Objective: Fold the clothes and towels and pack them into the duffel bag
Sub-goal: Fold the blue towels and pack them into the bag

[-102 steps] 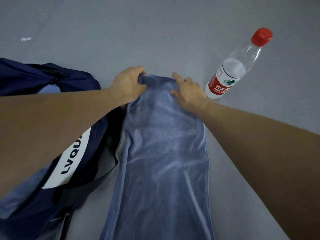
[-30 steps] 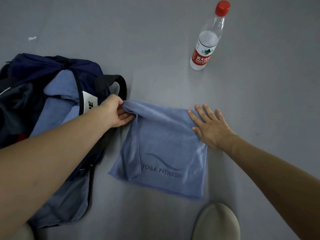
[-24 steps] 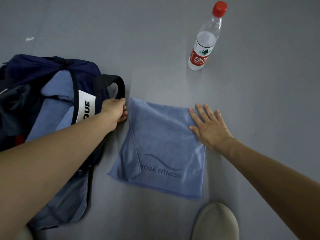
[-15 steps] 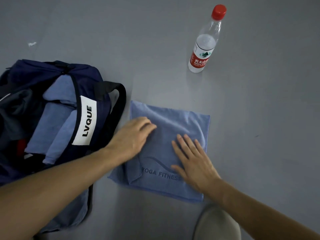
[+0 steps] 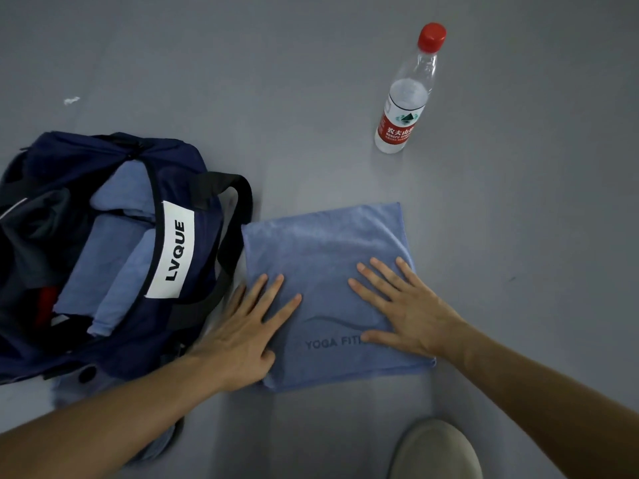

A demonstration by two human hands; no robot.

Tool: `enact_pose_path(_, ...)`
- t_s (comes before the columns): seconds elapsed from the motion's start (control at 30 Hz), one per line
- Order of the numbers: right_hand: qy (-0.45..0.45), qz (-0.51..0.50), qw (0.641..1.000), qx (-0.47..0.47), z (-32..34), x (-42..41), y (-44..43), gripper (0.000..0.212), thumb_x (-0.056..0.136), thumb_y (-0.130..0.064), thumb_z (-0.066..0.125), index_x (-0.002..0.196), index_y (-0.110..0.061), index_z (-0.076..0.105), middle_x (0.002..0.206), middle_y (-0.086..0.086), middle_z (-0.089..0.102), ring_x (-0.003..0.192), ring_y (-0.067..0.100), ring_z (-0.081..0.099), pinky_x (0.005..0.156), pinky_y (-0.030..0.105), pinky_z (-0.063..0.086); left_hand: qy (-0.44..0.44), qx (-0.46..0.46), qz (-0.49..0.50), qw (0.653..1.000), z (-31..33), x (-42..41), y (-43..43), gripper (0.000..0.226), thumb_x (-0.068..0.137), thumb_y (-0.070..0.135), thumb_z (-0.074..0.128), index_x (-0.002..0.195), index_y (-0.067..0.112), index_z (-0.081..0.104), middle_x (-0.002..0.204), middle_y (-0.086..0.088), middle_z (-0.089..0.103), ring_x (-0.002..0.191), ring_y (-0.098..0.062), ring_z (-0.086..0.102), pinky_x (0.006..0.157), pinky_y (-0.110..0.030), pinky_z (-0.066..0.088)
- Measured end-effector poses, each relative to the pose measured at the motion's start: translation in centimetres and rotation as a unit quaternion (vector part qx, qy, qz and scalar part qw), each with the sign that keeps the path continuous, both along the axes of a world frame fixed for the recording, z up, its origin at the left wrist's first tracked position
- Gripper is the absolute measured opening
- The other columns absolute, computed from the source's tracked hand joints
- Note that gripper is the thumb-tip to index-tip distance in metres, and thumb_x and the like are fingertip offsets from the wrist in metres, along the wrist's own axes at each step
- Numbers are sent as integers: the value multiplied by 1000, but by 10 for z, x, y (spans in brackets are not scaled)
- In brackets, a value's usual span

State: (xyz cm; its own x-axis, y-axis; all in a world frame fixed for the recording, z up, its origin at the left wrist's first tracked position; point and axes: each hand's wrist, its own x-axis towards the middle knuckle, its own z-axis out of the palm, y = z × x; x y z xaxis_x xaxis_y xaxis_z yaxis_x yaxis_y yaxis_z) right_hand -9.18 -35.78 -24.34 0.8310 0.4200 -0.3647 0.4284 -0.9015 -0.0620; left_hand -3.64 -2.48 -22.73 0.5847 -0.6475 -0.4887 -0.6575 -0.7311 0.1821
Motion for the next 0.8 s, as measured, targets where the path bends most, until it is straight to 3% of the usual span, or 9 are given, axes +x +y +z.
enact_pose_path(0.17, -37, -31, 998, 41, -12, -53, 20, 83, 96, -74, 28, 160, -22, 14, 167, 6, 10, 154, 29, 7, 118, 58, 19, -67, 1, -115, 991, -2, 5, 29, 105, 77, 77, 50, 161, 28, 10, 168, -12, 0, 155, -35, -1, 117, -55, 6)
enact_pose_path(0.3, -49, -27, 997, 61, -11, -50, 14, 78, 98, -70, 29, 159, -23, 19, 166, 6, 15, 153, 27, 14, 120, 52, 19, -35, 7, -126, 991, 3, 17, 24, 114, 73, 95, 33, 161, 29, 6, 168, -12, -3, 155, -34, -2, 117, -54, 5)
enact_pose_path(0.4, -82, -93, 988, 92, -1, -16, 6, 63, 103, -55, 32, 154, -19, 37, 160, 10, 34, 145, 29, 36, 115, 43, 35, -57, -59, -97, 992, 13, 47, -8, 99, 87, 85, 28, 160, 27, -6, 168, -9, -11, 155, -28, -9, 125, -44, 0)
enact_pose_path(0.5, -71, -143, 984, 75, 7, 34, 0, 60, 104, -45, 25, 152, -12, 38, 157, 14, 38, 144, 32, 37, 114, 47, 39, -71, -104, 3, 992, 16, 89, -45, 77, 104, 46, 41, 161, 18, -2, 168, -11, 4, 155, -27, 6, 123, -33, 2)
enact_pose_path(0.63, -21, -183, 980, 69, 8, 86, -11, 55, 107, -33, 30, 158, -12, 22, 164, 13, 20, 152, 33, 16, 122, 45, 21, -66, -98, 103, 988, 9, 129, -59, 56, 102, 15, 45, 156, 17, 30, 154, -8, 37, 138, -30, 40, 114, -41, 35)
enact_pose_path(0.7, -4, -191, 980, 58, 10, 104, -16, 54, 107, -28, 33, 158, -13, 20, 164, 12, 17, 151, 31, 14, 120, 45, 23, -82, -84, 127, 985, 10, 139, -59, 43, 99, 20, 51, 141, 20, 46, 136, -8, 51, 119, -31, 49, 98, -45, 46)
enact_pose_path(0.8, 15, -219, 975, 36, 14, 119, -21, 54, 105, -23, 38, 157, -19, 23, 161, 6, 21, 147, 29, 20, 114, 46, 33, -53, -55, 177, 981, 19, 149, -54, 29, 92, 36, 57, 115, 20, 49, 107, -5, 62, 95, -26, 57, 79, -43, 52)
